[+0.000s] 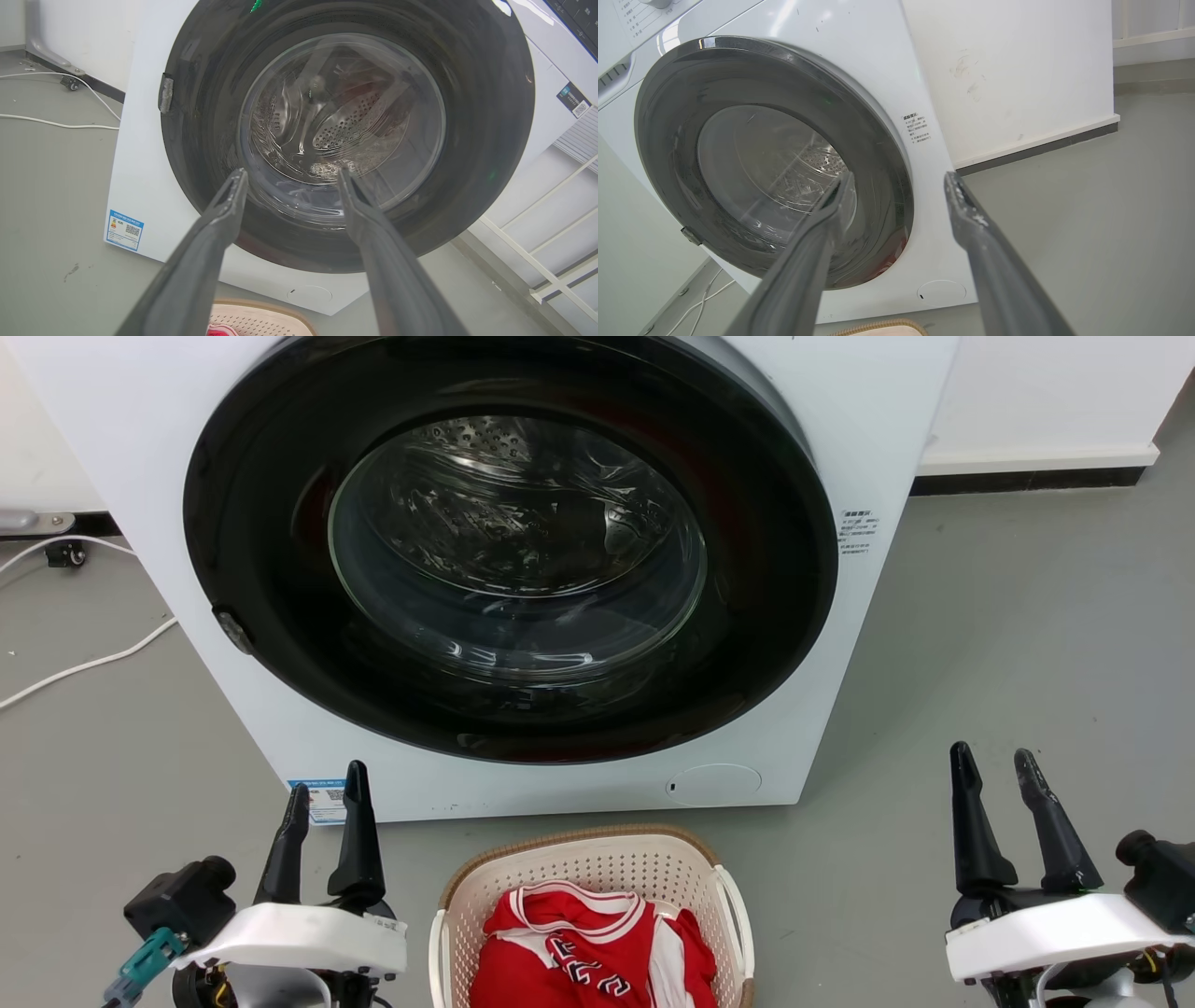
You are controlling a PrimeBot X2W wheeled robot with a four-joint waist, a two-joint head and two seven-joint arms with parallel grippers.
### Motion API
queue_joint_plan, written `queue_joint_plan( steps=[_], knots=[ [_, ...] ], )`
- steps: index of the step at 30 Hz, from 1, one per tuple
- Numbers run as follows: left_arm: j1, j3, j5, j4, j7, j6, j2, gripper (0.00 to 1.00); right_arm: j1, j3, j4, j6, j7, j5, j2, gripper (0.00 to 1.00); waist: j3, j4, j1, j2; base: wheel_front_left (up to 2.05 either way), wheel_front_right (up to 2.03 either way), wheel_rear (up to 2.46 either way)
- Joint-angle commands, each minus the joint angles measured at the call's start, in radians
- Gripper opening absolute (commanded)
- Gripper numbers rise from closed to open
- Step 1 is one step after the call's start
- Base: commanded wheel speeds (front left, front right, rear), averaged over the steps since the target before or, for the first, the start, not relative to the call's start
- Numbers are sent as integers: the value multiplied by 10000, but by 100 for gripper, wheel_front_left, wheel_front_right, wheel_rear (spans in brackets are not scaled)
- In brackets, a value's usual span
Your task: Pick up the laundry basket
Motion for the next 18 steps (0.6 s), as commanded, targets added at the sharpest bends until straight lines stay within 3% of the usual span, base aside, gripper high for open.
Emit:
queue_joint_plan(
  steps=[1,18],
  knots=[
    [21,-41,339,-144,-107,39,34,100,51,44,-179,0,-122,-414,-41,100,1,11,0,0,0,0,0],
    [195,-157,2079,-266,-512,37,38,100,270,161,-513,0,-536,-2117,-47,100,26,17,0,0,0,0,0]
  ],
)
